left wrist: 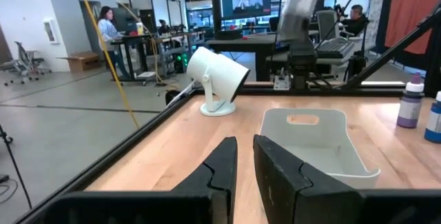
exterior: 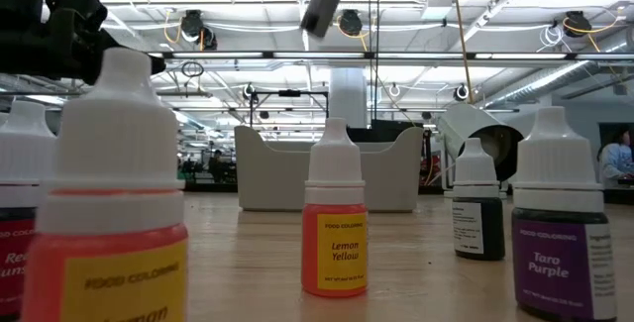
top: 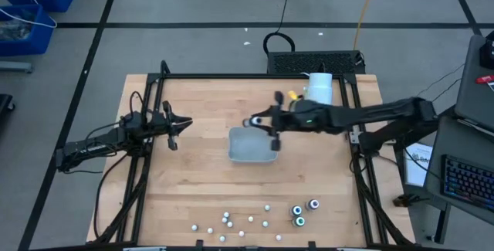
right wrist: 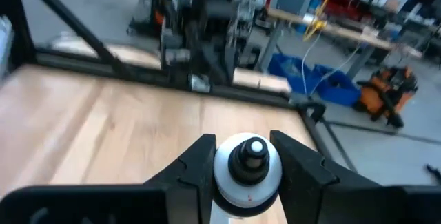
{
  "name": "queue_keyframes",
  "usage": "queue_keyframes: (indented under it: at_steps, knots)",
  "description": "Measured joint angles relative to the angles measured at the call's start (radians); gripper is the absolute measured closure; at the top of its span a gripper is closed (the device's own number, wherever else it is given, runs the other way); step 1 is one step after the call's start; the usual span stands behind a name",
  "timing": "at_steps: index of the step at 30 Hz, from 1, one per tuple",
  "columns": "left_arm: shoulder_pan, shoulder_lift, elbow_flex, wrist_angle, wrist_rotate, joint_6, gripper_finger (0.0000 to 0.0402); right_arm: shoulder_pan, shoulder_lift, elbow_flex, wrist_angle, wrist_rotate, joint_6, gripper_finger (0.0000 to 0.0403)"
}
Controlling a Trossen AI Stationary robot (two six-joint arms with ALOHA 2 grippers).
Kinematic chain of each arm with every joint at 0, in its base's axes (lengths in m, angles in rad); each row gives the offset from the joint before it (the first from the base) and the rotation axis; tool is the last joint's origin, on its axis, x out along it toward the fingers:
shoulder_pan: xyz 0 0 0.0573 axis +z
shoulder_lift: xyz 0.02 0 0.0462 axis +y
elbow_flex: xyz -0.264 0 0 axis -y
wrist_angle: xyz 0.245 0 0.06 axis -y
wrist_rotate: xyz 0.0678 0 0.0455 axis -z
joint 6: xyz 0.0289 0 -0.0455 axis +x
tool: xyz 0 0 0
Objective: Pick & Place food coloring
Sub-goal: Put the large black food coloring bottle into the white bin
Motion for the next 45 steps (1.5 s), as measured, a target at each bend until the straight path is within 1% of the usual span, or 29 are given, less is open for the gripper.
queue_keyframes:
  at_steps: [5,11,14,19,27,37,39,45]
  knots:
    - [0.0,0.0,0.0,0.0,0.0,0.0,0.0344,-0.012,0.135,0.0,0.059,0.0,-0.004,0.0293]
    - [0.0,0.0,0.0,0.0,-0.002,0.006,0.0344,-0.011,0.264,0.0,0.192,-0.001,-0.019,0.0293]
    - [0.0,0.0,0.0,0.0,-0.016,0.005,0.0344,-0.011,0.307,0.016,0.182,-0.001,-0.009,0.0293]
    - [0.0,0.0,0.0,0.0,-0.017,0.005,0.0344,-0.014,0.343,0.032,0.149,-0.001,-0.005,0.0293]
    - [0.0,0.0,0.0,0.001,-0.025,0.005,0.0344,-0.018,0.4,0.031,0.179,-0.003,0.03,0.0293]
    - [0.0,0.0,0.0,0.002,-0.026,0.004,0.0344,-0.024,0.434,0.029,0.165,-0.028,0.109,0.0293]
    - [0.0,0.0,0.0,0.002,-0.026,0.002,0.0344,-0.032,0.448,0.032,0.185,-0.028,0.124,0.0293]
    - [0.0,0.0,0.0,0.002,-0.026,0.001,0.0344,-0.059,0.448,0.03,0.16,-0.028,0.16,0.0293]
